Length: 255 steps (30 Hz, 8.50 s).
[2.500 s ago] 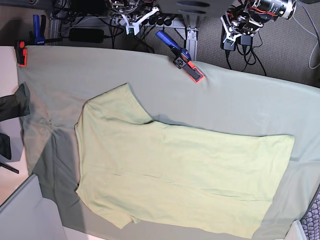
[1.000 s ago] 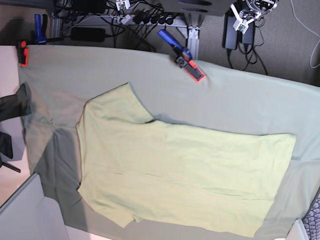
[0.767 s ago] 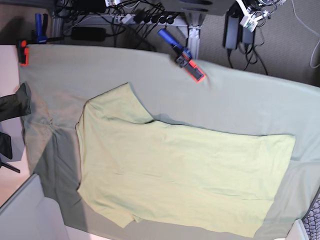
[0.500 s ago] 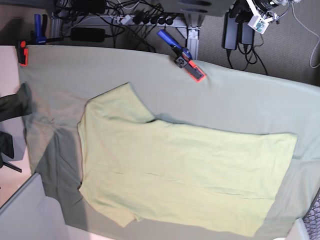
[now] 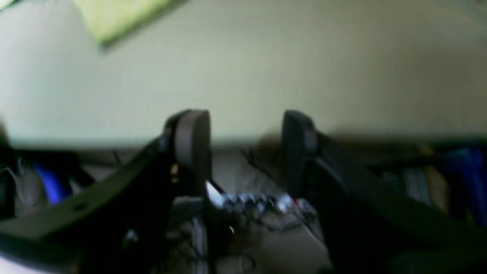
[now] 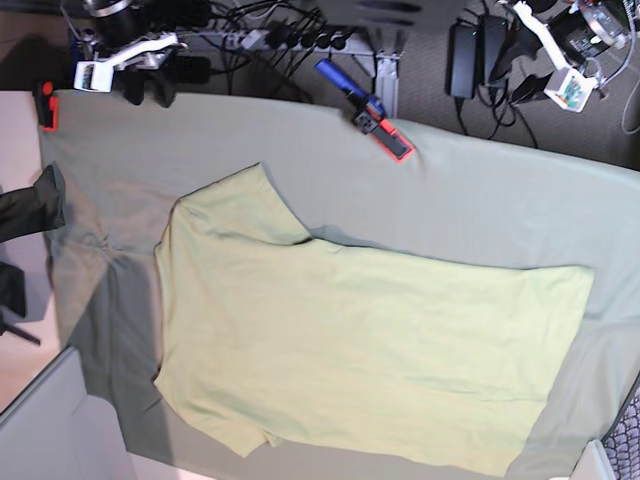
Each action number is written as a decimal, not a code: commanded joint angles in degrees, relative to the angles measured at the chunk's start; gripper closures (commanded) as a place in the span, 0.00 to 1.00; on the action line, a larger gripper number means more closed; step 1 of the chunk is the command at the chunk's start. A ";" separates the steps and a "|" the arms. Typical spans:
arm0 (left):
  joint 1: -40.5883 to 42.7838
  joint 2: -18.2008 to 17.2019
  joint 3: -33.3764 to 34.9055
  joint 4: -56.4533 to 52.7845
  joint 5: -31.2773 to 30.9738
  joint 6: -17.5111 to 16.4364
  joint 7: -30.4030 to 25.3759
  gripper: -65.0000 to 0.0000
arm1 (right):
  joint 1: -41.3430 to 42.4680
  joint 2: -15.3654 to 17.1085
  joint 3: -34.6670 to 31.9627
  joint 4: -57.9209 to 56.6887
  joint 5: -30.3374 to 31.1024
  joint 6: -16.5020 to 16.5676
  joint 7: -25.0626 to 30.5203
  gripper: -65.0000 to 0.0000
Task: Fold the T-shirt properly
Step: 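Move both grippers to the shirt and grasp its shoulder and hem corners, then pull the grasped shirt edges apart with both grippers to flatten it, then regrasp the shirt edge with both grippers and stretch it taut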
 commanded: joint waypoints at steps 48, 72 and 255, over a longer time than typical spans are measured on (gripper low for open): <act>-50.84 -3.61 -13.18 -45.99 -14.49 1.86 10.51 0.54 | 24.52 -24.76 -4.42 -10.51 -1.51 -5.07 -1.95 0.53; -55.91 -0.96 -3.72 -49.96 -11.87 -6.03 12.15 1.00 | 26.38 -24.87 -3.10 -10.47 -2.51 -8.39 -1.53 0.53; -60.33 -1.11 -14.49 -52.30 -37.05 -12.69 28.87 1.00 | 52.46 -15.34 7.82 -24.20 5.31 0.59 -30.73 1.00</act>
